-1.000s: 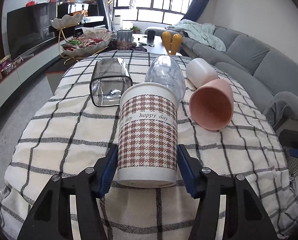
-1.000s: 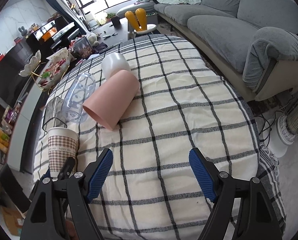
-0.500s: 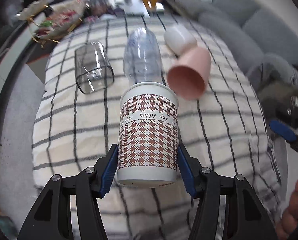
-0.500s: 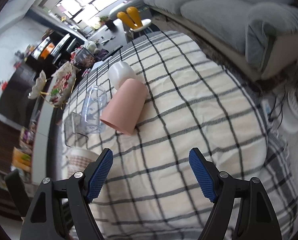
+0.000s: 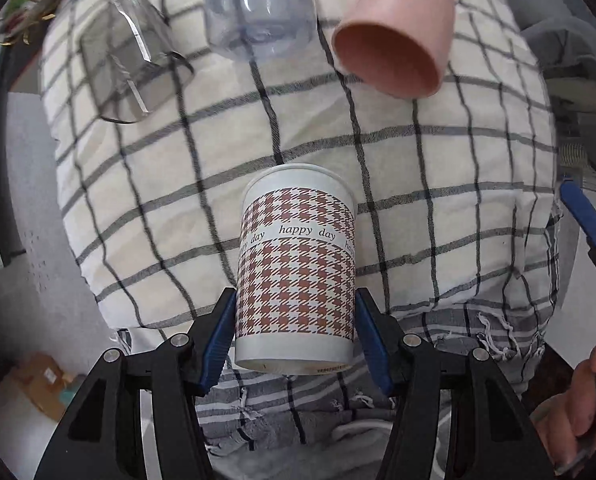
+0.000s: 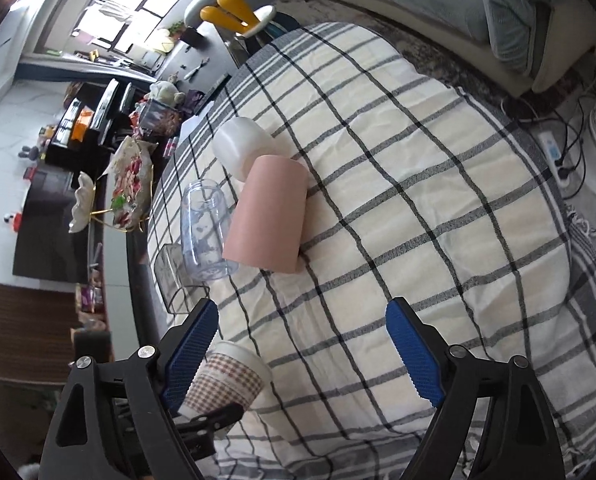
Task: Flip cup upside down
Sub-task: 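Grasp the upright paper cup with the left gripper and lift it, then set the paper cup down rim-down with the left gripper and release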
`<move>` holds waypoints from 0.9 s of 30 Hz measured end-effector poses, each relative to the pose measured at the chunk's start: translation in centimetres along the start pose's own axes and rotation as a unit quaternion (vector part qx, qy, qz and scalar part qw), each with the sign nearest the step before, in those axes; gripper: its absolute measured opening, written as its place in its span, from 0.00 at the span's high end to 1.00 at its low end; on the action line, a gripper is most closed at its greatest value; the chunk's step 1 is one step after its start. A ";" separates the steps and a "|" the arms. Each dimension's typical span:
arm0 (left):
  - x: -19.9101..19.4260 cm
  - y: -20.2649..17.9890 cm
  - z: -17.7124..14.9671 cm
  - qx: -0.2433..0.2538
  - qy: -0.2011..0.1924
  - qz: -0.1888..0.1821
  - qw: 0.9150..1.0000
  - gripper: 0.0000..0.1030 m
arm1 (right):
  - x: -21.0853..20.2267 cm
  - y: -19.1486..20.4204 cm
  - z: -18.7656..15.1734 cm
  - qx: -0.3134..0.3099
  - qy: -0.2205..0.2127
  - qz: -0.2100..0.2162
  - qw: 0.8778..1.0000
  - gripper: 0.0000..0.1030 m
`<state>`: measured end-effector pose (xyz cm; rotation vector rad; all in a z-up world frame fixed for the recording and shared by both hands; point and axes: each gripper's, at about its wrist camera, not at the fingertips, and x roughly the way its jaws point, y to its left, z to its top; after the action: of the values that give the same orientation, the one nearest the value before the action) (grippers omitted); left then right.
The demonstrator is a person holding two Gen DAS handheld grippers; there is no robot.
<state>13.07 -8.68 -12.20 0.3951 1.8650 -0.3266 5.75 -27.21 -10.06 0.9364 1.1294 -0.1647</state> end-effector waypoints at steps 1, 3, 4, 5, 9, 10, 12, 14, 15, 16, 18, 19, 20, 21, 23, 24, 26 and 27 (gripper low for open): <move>0.2 -0.2 0.4 0.003 0.010 0.002 1.000 0.44 | 0.3 -0.1 0.2 0.002 0.005 0.000 1.000 0.16; 0.4 -0.6 1.2 0.018 0.026 0.013 0.999 0.44 | 0.7 -0.3 0.7 0.007 0.011 0.001 1.000 0.16; 0.3 -0.8 1.5 0.022 0.028 0.017 0.999 0.44 | 0.8 -0.4 0.9 0.011 0.012 0.002 1.000 0.16; 0.3 -1.0 1.9 0.022 0.031 0.021 0.999 0.43 | 1.0 -0.5 1.1 0.014 0.013 0.002 1.000 0.16; 0.7 -0.9 2.8 0.019 0.038 0.049 0.998 0.32 | 1.2 -0.7 1.7 0.019 0.011 0.004 1.000 0.16; 0.8 -0.9 2.8 0.020 0.036 0.053 0.998 0.29 | 1.1 -0.7 1.7 0.019 0.010 0.004 1.000 0.16; 0.9 -0.7 2.6 0.019 0.035 0.053 0.998 0.26 | 1.1 -0.8 1.8 0.020 0.009 0.002 1.000 0.16; 1.0 -0.8 2.1 0.018 0.029 0.051 0.998 0.25 | 1.0 -0.8 1.8 0.018 0.009 0.002 1.000 0.16; 0.9 -0.6 1.8 0.017 0.023 0.049 0.998 0.24 | 1.0 -0.7 1.7 0.016 0.009 0.002 1.000 0.16; 0.8 -0.5 1.5 0.016 0.015 0.046 0.999 0.23 | 0.8 -0.6 1.6 0.013 0.008 0.002 1.000 0.16; 0.4 -0.3 0.4 0.014 -0.006 0.044 0.999 0.22 | 0.6 -0.4 1.3 0.007 0.007 0.002 1.000 0.16; 0.1 -0.2 -0.1 0.012 -0.020 0.041 0.999 0.21 | 0.3 -0.2 1.1 0.001 0.005 0.001 1.000 0.16; -0.3 -0.1 -0.4 0.010 -0.033 0.038 0.999 0.19 | 0.1 0.1 0.9 -0.004 0.003 0.000 1.000 0.16; -0.8 0.1 -1.1 0.007 -0.051 0.032 0.998 0.19 | -0.2 0.4 0.7 -0.012 -0.001 -0.001 1.000 0.16; -1.8 0.4 -1.9 0.000 -0.079 0.025 0.997 0.18 | -0.8 1.1 0.1 -0.028 -0.010 -0.004 1.000 0.16; -2.3 0.7 -2.7 -0.007 -0.102 0.019 0.995 0.18 | -1.1 1.4 -0.2 -0.035 -0.014 -0.005 0.999 0.16; -3.0 1.1 -4.0 -0.018 -0.137 0.013 0.990 0.18 | -1.7 2.2 -0.8 -0.058 -0.026 -0.011 0.998 0.16; -3.5 1.3 -4.7 -0.024 -0.162 0.007 0.987 0.17 | -2.0 2.6 -1.2 -0.071 -0.034 -0.014 0.997 0.16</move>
<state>10.63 -5.90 -7.42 0.3022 1.5489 -0.3153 5.41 -25.34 -7.06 0.7841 1.0761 -0.1359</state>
